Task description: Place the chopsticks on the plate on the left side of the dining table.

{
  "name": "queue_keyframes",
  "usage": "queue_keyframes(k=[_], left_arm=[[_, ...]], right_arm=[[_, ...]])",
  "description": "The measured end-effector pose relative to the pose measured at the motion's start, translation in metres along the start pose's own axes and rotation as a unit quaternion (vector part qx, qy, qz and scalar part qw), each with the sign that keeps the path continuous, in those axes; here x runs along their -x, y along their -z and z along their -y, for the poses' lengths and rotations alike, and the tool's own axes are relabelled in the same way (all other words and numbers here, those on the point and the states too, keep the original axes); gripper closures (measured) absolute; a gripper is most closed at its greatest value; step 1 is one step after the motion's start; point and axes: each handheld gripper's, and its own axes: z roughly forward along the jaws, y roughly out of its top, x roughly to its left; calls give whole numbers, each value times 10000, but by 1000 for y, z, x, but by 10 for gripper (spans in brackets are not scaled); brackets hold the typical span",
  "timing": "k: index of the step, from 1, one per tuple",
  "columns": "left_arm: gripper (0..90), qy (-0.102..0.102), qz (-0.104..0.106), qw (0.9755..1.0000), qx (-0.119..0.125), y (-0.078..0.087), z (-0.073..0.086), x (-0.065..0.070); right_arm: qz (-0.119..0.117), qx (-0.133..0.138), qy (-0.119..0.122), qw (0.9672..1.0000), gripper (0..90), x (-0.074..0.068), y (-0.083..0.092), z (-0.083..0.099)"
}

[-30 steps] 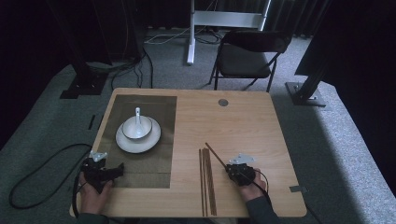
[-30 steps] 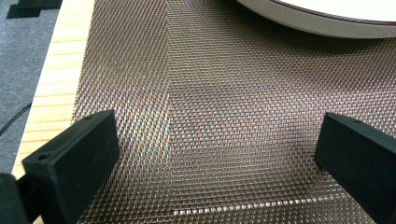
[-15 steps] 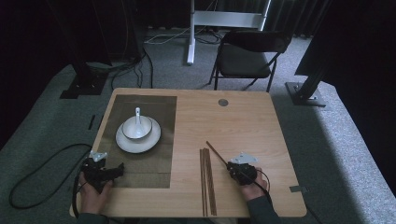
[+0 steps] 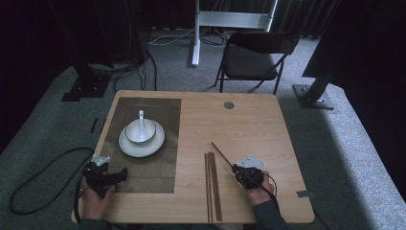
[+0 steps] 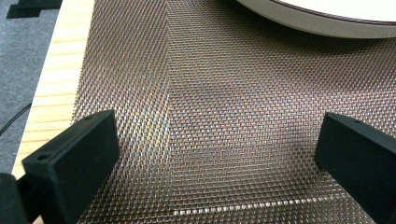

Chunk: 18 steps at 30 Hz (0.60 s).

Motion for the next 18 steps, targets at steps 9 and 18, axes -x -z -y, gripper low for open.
queue_keyframes(k=[9,18], left_arm=[[2,0,0,10000,0,0,0,0],[2,0,0,10000,0,0,0,0]], right_arm=[[-11,78,76,9999,848,-3,4,-3],[-60,189,209,9996,848,-11,8,-10]])
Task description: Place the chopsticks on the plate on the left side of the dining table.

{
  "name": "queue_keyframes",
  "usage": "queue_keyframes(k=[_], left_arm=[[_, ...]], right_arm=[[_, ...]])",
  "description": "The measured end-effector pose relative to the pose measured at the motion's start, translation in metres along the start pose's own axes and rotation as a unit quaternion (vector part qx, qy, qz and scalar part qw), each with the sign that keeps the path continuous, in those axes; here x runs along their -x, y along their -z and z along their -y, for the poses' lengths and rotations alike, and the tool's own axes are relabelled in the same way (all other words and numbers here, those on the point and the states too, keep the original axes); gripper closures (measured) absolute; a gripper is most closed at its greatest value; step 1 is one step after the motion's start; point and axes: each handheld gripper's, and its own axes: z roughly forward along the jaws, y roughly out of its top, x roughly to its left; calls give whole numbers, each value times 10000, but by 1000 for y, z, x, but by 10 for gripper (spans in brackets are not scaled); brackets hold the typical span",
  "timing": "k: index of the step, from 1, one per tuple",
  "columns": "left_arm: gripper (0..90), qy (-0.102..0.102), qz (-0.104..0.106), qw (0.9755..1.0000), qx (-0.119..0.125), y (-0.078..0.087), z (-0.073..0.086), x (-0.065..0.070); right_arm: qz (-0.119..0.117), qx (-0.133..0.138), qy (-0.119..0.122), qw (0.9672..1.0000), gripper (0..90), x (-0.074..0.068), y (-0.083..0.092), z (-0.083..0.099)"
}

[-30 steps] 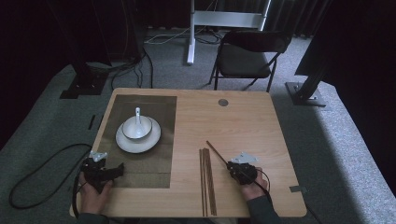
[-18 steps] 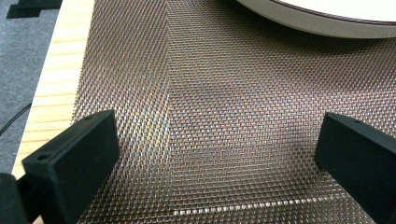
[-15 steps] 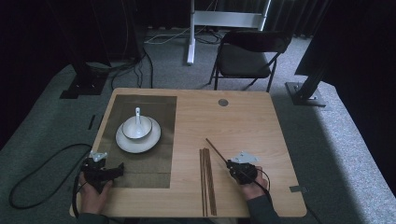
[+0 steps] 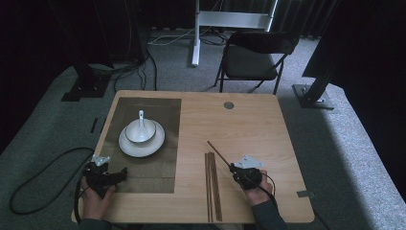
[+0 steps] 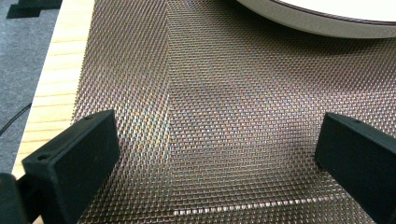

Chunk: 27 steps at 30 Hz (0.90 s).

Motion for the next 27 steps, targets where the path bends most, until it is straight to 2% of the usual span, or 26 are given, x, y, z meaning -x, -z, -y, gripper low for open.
queue_keyframes(k=[27], left_arm=[[1,1,0,10000,1,0,0,0]], right_arm=[[-167,318,384,9986,848,-19,6,-18]])
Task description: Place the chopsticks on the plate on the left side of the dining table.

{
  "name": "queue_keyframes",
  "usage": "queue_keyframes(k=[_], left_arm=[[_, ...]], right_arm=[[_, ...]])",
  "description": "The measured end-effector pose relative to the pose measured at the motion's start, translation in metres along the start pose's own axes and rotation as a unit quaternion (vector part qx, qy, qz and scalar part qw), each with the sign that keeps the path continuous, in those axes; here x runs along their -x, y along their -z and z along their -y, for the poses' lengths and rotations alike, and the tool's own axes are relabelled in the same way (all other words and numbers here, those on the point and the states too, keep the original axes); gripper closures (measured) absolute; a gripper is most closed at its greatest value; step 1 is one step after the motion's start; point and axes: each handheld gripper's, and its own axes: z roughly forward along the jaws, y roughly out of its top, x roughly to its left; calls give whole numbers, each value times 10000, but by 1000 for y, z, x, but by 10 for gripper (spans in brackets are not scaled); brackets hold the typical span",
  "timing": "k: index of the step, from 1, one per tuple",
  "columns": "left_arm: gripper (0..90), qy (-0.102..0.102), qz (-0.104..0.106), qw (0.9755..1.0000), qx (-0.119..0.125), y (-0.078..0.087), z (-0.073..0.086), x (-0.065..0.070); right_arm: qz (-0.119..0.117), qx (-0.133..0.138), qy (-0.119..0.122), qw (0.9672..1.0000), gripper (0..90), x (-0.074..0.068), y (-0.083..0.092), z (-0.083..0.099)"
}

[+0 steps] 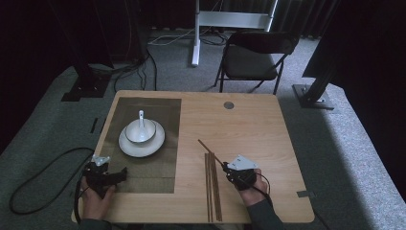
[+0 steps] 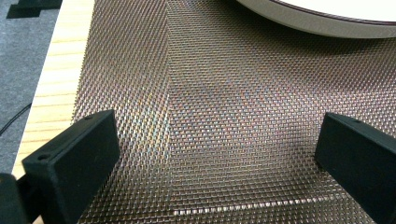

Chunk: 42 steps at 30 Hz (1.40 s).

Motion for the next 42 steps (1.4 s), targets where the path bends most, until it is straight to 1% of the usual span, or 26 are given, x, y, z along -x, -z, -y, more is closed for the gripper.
queue_keyframes(k=[6,16,20,23,31,37,42], left_arm=[[2,0,0,10000,0,0,0,0],[1,-1,0,10000,-1,0,0,0],[2,-3,0,10000,-3,0,0,0],[2,-2,0,10000,-2,0,0,0],[2,-7,0,10000,-7,0,0,0],[2,-10,-1,10000,-7,0,0,0],[2,-9,0,10000,-5,0,0,0]], right_arm=[[-75,20,136,9999,848,-5,-1,-4],[-178,78,242,9995,848,-13,-4,-11],[-255,111,355,9990,848,-17,-7,-17],[-294,137,375,9988,848,-19,-8,-21],[-362,267,574,9973,848,-20,-10,-35],[-402,362,651,9964,847,-20,-9,-43],[-449,425,714,9955,848,-23,-11,-48]])
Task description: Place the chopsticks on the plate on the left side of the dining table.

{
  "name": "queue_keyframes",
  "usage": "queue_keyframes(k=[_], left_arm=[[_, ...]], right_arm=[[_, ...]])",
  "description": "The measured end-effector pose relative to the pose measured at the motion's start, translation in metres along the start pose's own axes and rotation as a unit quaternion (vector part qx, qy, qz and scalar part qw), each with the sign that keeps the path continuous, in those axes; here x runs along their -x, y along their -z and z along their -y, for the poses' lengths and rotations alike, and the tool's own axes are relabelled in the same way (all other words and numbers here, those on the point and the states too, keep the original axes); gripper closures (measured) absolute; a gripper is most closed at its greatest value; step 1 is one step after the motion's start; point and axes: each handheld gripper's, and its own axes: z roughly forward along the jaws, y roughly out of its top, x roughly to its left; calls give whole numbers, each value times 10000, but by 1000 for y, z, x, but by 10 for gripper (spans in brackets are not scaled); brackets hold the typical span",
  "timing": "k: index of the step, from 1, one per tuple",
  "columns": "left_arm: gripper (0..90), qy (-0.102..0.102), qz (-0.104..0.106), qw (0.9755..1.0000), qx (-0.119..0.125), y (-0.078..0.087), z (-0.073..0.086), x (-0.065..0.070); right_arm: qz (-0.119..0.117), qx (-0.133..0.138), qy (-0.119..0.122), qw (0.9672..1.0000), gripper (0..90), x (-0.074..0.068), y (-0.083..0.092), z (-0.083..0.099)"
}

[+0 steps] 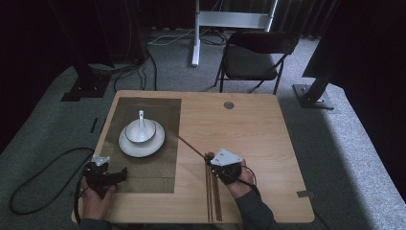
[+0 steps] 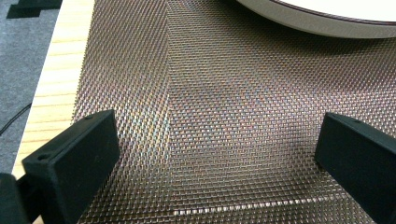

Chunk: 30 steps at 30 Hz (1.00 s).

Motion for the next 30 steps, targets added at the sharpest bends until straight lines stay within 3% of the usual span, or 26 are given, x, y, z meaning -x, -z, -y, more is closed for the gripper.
queue_keyframes(k=[30], left_arm=[[1,0,-1,10000,6,0,0,0]], right_arm=[[-310,270,268,9988,847,-10,-23,-29]])
